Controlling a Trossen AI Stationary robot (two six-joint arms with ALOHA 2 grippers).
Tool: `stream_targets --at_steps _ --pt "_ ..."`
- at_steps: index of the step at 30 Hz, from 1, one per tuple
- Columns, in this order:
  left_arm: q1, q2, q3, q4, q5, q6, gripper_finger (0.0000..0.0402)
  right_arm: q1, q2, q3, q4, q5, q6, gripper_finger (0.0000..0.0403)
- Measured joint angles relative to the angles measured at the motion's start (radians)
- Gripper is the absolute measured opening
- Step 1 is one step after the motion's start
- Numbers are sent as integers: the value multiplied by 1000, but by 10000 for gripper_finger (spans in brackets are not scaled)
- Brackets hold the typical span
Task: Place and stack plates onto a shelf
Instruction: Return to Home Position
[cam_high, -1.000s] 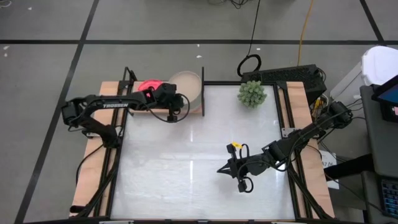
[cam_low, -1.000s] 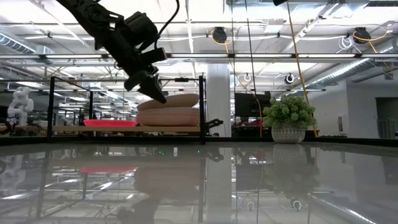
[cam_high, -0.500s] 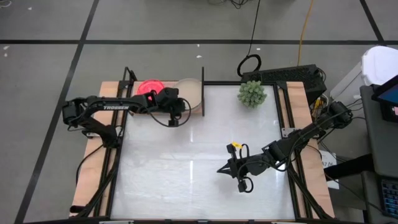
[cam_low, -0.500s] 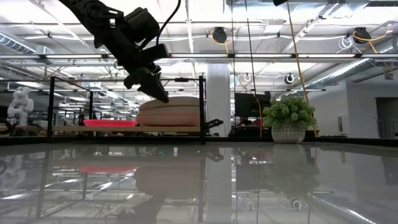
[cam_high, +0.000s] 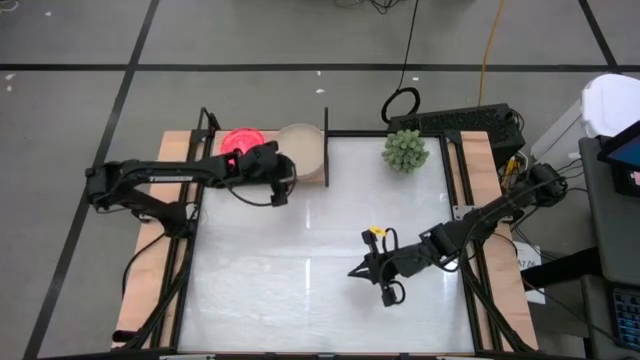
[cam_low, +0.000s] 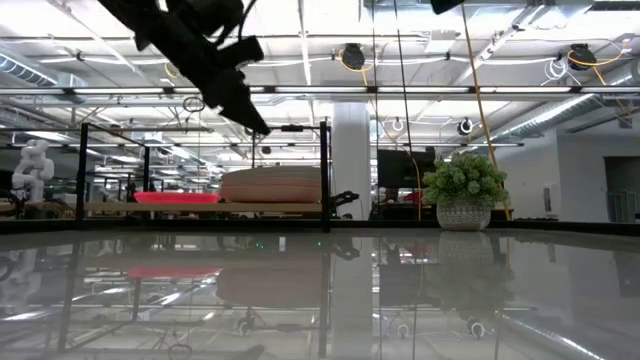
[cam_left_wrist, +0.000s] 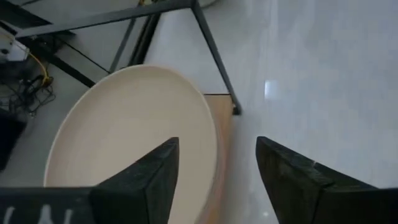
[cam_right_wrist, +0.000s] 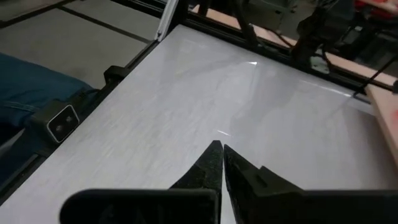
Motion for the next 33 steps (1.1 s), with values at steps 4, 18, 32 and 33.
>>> stream_targets --at_steps 4,18,32,33 --pt "-40 -79 0 -47 25 -86 224 -44 0 0 17 -65 -26 0" --pt "-421 -460 -270 141 -40 -359 113 -101 -201 -193 102 -95 -93 0" --pt "-595 -699 -580 278 -183 -327 68 -147 -491 -601 352 -124 -80 0" --pt "-596 -713 -598 293 -168 -320 65 -153 -508 -620 355 -123 -82 0"
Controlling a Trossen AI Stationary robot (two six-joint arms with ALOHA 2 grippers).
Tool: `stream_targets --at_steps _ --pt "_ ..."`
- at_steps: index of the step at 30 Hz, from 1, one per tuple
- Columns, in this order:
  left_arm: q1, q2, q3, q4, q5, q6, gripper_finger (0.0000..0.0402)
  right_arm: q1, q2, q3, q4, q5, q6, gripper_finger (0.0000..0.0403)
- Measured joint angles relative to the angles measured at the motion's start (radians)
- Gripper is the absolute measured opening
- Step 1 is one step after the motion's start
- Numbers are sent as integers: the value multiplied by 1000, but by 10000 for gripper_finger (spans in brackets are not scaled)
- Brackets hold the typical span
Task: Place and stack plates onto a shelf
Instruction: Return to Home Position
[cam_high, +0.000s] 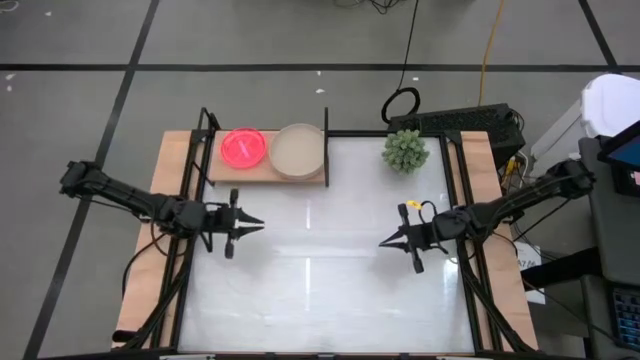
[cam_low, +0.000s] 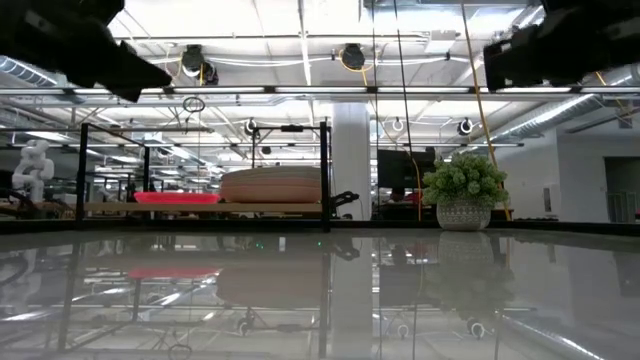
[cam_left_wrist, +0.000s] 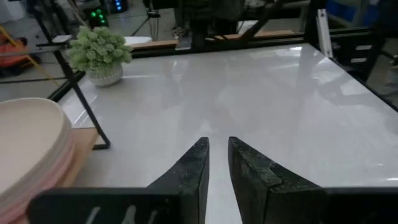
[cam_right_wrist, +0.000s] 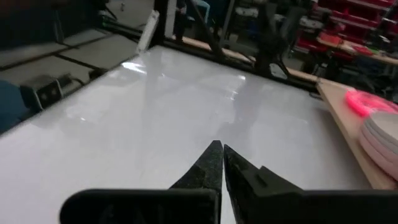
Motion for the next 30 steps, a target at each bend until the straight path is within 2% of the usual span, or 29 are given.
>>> stream_targets --at_steps 7,15,24,30 --pt "0 -94 -74 19 8 11 7 -35 -84 -154 109 0 -27 0" --pt "3 -168 -122 11 10 45 4 -54 -129 -273 245 0 -26 0" --pt "30 -341 -154 -98 12 62 4 -73 -148 -284 190 -5 -8 0" --pt "31 -456 -154 -167 38 71 4 -86 -182 -285 177 -56 15 0"
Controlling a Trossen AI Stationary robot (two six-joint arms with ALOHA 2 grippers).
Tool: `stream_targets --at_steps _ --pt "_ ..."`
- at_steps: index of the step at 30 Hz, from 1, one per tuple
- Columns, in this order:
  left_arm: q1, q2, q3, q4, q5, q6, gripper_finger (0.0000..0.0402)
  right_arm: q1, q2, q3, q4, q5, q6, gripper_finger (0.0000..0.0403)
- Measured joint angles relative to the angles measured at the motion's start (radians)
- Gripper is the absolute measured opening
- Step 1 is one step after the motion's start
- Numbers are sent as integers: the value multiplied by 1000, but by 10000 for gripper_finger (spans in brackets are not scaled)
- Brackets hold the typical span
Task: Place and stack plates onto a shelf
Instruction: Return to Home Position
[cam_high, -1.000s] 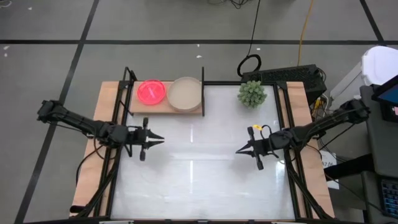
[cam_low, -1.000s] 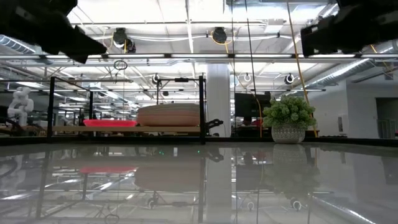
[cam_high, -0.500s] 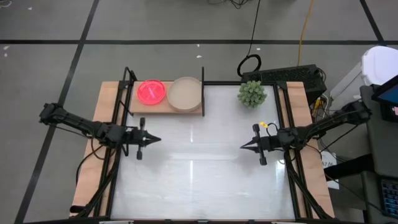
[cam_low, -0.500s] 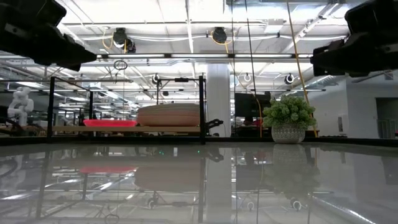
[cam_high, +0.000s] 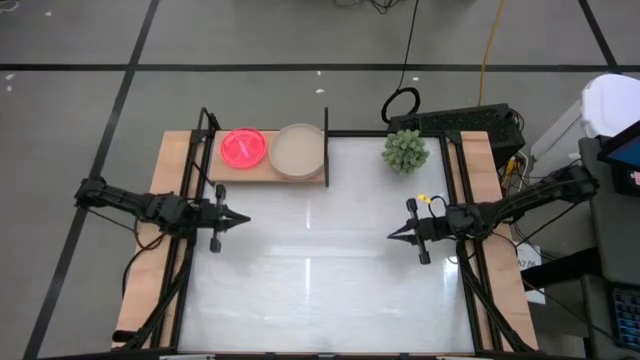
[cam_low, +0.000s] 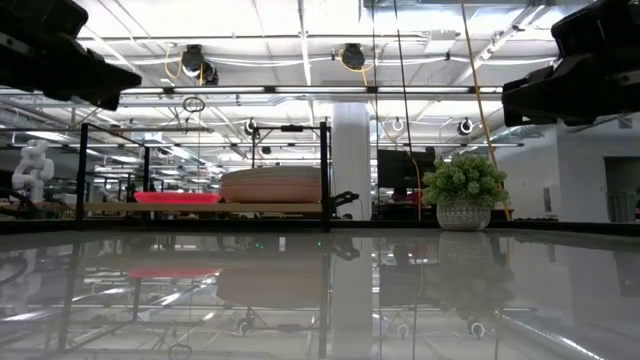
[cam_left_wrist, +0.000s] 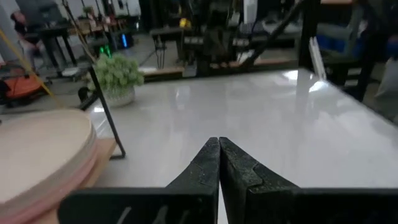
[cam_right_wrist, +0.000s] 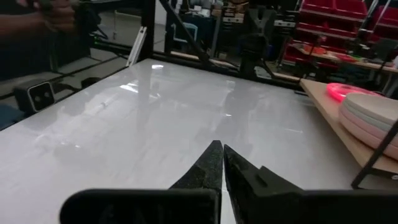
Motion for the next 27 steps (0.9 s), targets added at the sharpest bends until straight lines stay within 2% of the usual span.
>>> stream_targets --at_steps 7,18,22,27 --pt "-1 -45 0 2 52 6 3 0 -54 -12 -40 1 -7 0" --pt "0 -54 -2 -4 52 38 3 0 -170 -13 -173 3 -21 0" --pt "17 -80 -33 23 60 44 3 0 -218 -13 -215 4 -28 0" --pt "56 -131 -87 75 129 24 3 0 -268 -13 -239 4 -34 0"
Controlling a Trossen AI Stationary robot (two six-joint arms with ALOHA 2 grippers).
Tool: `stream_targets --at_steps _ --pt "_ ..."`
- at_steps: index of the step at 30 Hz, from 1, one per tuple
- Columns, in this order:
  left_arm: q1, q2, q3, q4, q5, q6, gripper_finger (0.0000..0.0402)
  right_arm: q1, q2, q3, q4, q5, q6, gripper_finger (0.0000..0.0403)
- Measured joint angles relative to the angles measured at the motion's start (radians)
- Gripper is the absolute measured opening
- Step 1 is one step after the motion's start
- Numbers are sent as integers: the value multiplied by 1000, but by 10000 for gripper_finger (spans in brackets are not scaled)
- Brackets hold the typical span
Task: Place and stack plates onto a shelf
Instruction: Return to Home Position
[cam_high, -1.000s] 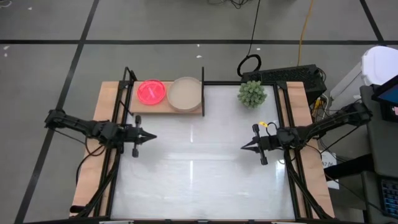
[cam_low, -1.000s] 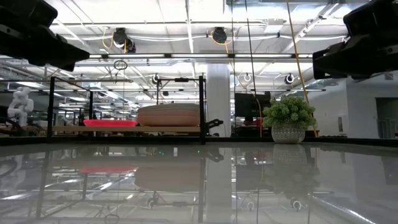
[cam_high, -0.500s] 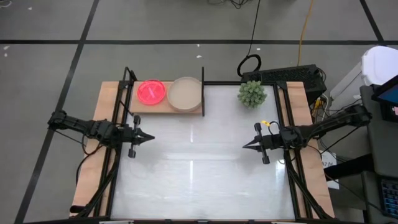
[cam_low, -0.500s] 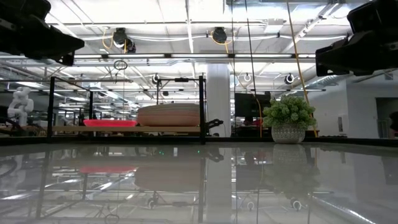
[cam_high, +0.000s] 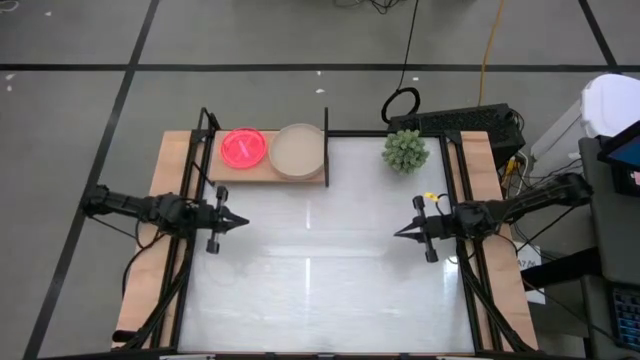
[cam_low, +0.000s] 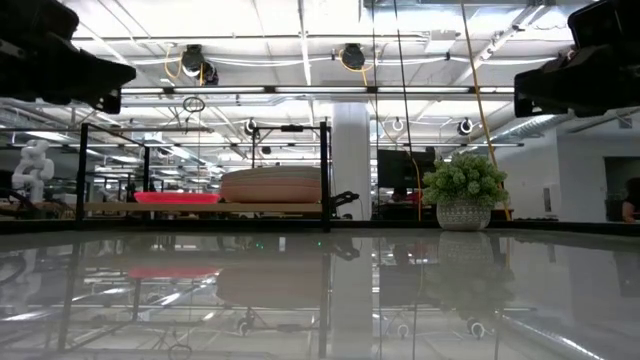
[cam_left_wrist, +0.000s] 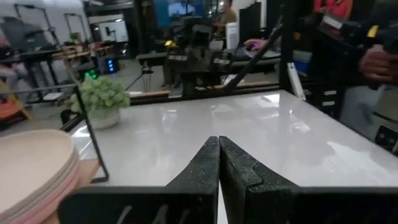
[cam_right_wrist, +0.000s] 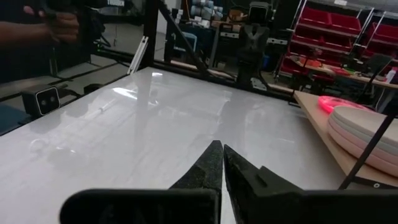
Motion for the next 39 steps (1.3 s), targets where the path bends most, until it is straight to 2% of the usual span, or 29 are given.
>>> stream_targets --at_steps 6,11,27,39 --pt "34 -32 -1 -7 63 30 3 0 -41 0 -51 -1 14 0" --pt "53 -32 -3 30 187 25 3 0 -65 0 -89 -2 43 0" --pt "68 -29 -21 58 177 3 3 0 -144 0 -120 0 2 0" --pt "68 -28 -21 32 177 4 3 0 -324 0 -247 5 -15 0"
